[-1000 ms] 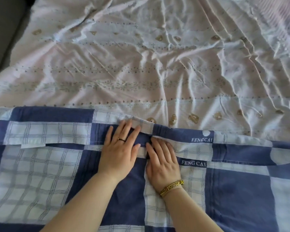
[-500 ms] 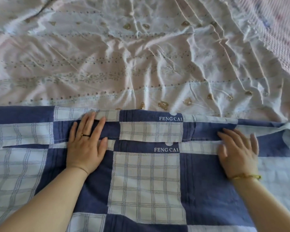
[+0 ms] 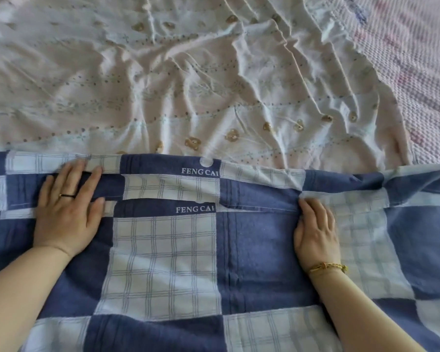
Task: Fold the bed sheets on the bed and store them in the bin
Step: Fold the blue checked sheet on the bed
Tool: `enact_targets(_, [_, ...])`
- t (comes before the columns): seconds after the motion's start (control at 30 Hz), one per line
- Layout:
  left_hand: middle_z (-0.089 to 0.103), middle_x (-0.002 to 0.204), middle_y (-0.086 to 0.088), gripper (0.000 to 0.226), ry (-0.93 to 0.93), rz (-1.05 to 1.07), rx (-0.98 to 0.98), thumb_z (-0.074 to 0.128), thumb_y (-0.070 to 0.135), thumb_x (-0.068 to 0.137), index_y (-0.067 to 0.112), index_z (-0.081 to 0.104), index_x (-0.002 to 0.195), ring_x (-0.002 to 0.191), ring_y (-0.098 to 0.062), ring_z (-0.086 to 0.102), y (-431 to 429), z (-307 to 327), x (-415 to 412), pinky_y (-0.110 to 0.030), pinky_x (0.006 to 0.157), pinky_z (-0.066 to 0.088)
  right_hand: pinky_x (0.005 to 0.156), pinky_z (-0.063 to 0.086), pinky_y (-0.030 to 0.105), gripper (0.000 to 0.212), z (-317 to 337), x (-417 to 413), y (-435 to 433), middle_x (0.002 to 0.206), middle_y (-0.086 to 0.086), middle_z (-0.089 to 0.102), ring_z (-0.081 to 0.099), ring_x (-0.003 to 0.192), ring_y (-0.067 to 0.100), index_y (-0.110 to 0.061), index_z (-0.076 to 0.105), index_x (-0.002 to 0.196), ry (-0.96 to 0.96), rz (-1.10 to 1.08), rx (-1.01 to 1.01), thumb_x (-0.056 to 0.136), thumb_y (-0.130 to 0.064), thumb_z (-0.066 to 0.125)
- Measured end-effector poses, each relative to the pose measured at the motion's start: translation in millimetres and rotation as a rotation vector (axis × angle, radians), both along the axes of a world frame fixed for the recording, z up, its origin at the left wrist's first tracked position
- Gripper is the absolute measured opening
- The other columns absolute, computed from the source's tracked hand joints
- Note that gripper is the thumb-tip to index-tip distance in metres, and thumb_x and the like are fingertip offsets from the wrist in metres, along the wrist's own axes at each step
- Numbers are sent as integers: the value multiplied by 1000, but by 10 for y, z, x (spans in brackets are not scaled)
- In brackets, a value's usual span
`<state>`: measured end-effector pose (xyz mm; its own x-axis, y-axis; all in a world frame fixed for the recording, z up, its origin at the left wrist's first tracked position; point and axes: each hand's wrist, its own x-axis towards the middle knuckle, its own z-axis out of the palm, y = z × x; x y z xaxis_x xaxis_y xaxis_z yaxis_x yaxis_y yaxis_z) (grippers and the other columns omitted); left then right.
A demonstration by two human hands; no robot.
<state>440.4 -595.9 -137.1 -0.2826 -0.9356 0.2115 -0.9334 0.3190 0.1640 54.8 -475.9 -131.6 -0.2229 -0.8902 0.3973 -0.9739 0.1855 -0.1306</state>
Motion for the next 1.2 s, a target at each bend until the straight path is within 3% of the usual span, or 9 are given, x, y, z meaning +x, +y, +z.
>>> enact_targets(0.13, [28, 144, -25, 51, 59, -11, 0, 21, 38, 94, 8, 36, 133, 127, -45, 31, 115, 115, -250, -64, 106, 21, 111, 14, 33, 45, -76, -3, -57, 119, 23, 60, 38, 117, 27, -4, 41, 123, 13, 6, -50, 79, -14, 35])
enact_targets(0.3, [37, 137, -15, 45, 188, -393, -41, 15, 37, 100, 12, 40, 128, 123, -31, 35, 415, 394, -2183, -41, 108, 12, 111, 12, 33, 48, -109, -93, -55, 123, 19, 59, 38, 121, 24, -5, 39, 125, -97, -18, -34, 77, -12, 36])
enact_targets(0.47, [52, 133, -15, 43, 81, -336, 107, 16, 39, 98, 19, 36, 131, 126, -25, 35, 425, 133, -2882, -34, 112, 2, 110, 20, 33, 42, -56, -165, -32, 127, 15, 53, 38, 122, 25, -7, 45, 119, -325, -69, -134, 78, -11, 37])
enact_targets(0.57, [51, 133, -16, 51, 56, -331, 119, 6, 42, 99, 17, 36, 131, 125, -25, 32, 416, 101, -2838, -32, 113, -1, 106, 33, 46, 42, 123, -431, -72, 132, 15, 47, 36, 123, 23, -5, 56, 115, -558, -371, -307, 80, -21, 39])
enact_targets(0.63, [51, 133, -17, 52, 33, -350, 136, 5, 42, 98, 17, 35, 132, 125, -26, 32, 397, 88, -2868, -31, 114, -2, 110, 25, 31, 54, 369, -805, -180, 139, 18, 38, 31, 129, 26, 0, 53, 122, -797, -656, -393, 81, -33, 45])
enact_targets(0.73, [51, 133, -17, 53, 16, -335, 136, 5, 42, 98, 16, 35, 133, 125, -26, 32, 395, 81, -2870, -32, 114, -3, 96, 36, 22, 58, 729, -1542, -415, 130, 9, 40, 43, 118, 21, -2, 35, 135, -1132, -1044, -516, 89, -31, 56])
enact_targets(0.87, [51, 131, -20, 53, 12, -342, 144, 5, 42, 98, 15, 35, 133, 124, -27, 32, 401, 88, -2884, -31, 114, -4, 48, 51, 22, 51, 929, -2279, -554, 93, -1, 55, 59, 68, 11, -12, 45, 126, -1690, -1094, -394, 86, -40, 59])
enact_targets(1.0, [52, 131, -20, 53, 25, -344, 144, 5, 43, 98, 15, 36, 132, 124, -28, 32, 400, 94, -2880, -30, 114, -4, 63, 50, 25, 31, 899, -2437, -483, 69, -2, 46, 49, 61, 12, -13, 47, 86, -1592, -1115, -120, 86, -42, 58])
enact_targets(1.2, [52, 130, -21, 54, 31, -351, 125, 6, 43, 98, 14, 36, 132, 123, -29, 33, 398, 82, -2885, -29, 114, -6, 67, 48, 25, 31, 847, -2393, -296, 95, 4, 61, 58, 77, 14, -10, 60, 110, -1469, -1131, -459, 93, -32, 46])
